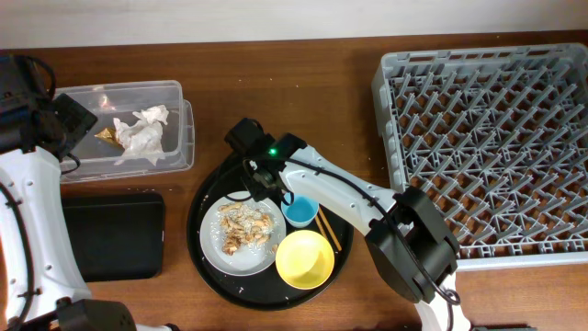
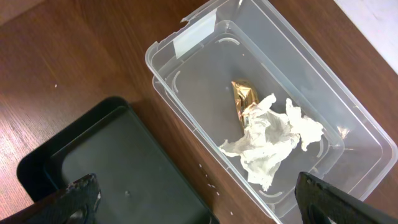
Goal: Sort waste into correct bins and load items into the dishwasher rack
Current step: 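Reach the right gripper to the pink cup and grasp its rim, then lift the pink cup and place it upside down in the rack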
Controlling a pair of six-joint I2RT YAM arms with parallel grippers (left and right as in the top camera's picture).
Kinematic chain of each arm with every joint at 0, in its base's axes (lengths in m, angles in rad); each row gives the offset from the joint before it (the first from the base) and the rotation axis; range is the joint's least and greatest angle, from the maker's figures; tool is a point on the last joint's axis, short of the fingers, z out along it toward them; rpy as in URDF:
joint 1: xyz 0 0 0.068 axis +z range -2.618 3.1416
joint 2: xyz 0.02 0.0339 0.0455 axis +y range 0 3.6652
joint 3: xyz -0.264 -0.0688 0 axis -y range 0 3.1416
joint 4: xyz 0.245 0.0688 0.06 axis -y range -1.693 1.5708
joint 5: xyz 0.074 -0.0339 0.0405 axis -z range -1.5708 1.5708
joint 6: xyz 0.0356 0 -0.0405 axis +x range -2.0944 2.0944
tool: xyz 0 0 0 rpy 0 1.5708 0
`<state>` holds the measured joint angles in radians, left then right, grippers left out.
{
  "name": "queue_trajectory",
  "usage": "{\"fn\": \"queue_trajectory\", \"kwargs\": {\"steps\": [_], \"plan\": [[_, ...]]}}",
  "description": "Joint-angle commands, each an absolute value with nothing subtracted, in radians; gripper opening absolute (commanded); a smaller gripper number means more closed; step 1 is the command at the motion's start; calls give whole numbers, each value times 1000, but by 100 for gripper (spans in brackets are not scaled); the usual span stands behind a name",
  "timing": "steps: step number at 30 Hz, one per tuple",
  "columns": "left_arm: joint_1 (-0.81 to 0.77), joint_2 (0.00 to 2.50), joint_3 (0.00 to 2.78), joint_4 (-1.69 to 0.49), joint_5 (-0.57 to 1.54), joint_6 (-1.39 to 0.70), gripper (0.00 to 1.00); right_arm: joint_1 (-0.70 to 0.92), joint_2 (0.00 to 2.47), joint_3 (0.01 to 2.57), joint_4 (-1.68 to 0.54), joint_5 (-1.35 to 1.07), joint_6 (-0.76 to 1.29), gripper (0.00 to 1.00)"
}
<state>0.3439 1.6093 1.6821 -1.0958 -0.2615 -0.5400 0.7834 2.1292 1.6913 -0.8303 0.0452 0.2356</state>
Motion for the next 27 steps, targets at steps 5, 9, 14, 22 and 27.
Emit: {"fn": "queue_trajectory", "kwargs": {"steps": [5, 9, 14, 22, 27], "plan": [[350, 1599, 1693, -1093, -268, -545, 99, 785, 2130, 1775, -886, 61, 244, 15], [350, 1599, 1693, -1093, -269, -546, 99, 785, 2127, 1822, -929, 61, 244, 8], [350, 1599, 1693, -1093, -269, -545, 99, 783, 2119, 1938, -1012, 61, 244, 4], [350, 1599, 1693, -1093, -268, -545, 99, 651, 2017, 2188, -1201, 60, 244, 4], [350, 1599, 1693, -1093, -268, -545, 99, 398, 1937, 2216, -1243, -117, 183, 4]]}}
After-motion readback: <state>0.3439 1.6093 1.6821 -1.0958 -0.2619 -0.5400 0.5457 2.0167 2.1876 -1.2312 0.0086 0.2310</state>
